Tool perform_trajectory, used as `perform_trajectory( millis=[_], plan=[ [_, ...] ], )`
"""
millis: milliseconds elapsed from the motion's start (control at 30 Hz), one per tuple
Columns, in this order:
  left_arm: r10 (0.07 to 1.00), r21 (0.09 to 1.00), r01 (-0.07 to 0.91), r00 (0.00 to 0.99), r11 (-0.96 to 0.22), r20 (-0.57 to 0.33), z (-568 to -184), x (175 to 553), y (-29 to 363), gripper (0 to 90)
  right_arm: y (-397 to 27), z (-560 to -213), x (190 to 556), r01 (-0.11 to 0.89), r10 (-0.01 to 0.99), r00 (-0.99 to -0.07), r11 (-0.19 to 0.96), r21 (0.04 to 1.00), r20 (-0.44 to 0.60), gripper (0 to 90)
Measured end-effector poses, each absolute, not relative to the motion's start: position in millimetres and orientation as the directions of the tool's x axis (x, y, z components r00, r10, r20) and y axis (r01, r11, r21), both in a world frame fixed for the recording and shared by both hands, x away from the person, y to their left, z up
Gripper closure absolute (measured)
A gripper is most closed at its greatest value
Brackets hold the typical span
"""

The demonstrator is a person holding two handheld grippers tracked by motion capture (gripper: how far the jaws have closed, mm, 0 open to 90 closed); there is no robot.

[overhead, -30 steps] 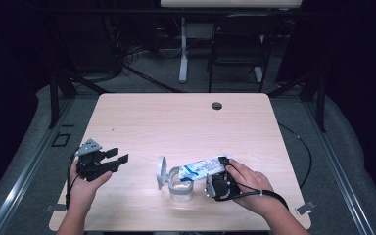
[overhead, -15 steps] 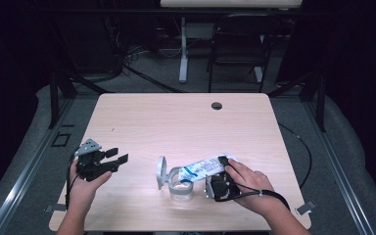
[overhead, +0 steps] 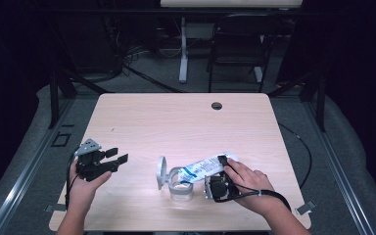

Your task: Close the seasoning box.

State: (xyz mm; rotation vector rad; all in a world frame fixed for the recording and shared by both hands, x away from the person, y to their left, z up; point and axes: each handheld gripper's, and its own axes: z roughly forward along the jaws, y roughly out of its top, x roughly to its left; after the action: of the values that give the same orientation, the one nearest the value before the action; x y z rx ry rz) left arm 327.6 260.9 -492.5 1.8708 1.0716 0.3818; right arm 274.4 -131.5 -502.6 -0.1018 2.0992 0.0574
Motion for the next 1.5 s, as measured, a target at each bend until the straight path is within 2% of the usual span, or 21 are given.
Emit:
perform_trajectory(
  millis=[1500],
  plan=[
    [0.806,0.832,0.520,0.568,-0.195,-0.167,-492.5,327.5,262.1,46.3,-128.4,-500.4,274.1,-0.113,-0.113,-0.455,0.991,-0.069,-0.883,50.7]
  ],
)
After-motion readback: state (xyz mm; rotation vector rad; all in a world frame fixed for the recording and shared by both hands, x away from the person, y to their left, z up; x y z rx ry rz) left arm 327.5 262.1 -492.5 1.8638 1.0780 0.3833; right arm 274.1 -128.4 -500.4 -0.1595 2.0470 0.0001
